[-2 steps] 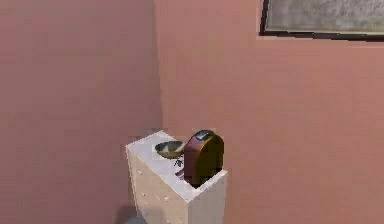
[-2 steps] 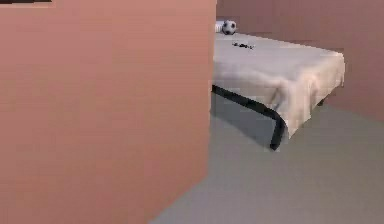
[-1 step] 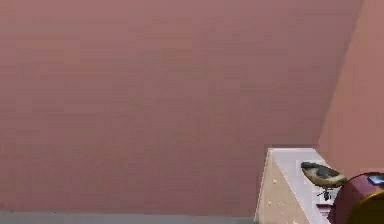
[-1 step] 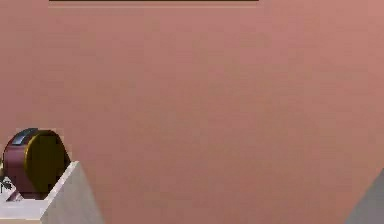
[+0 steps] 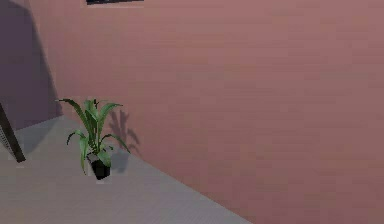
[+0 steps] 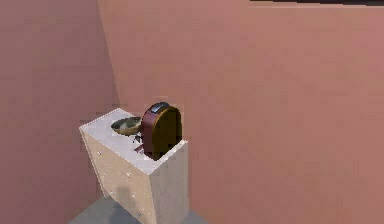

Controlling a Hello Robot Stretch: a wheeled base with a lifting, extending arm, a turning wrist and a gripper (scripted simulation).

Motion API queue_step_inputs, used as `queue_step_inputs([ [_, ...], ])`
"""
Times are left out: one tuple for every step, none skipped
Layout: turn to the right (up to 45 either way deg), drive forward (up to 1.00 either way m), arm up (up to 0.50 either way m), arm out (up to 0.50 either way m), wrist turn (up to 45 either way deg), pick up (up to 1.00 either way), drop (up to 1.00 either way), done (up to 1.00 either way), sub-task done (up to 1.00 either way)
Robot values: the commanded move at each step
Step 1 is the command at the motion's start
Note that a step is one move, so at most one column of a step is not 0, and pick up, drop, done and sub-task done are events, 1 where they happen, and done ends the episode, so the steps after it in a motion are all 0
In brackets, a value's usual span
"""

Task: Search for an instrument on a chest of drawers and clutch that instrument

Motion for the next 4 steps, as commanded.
queue_step_inputs([
  [0.0, 0.00, 0.50, 0.00, 0.0, 0.00, 0.00, 0.00, 0.00],
  [0.0, 0.00, 0.28, 0.00, 0.0, 0.00, 0.00, 0.00, 0.00],
  [0.0, 0.00, 0.00, 0.50, 0.0, 0.00, 0.00, 0.00, 0.00],
  [0.0, 0.00, 0.00, 0.00, 45.0, 0.00, 0.00, 0.00, 0.00],
])
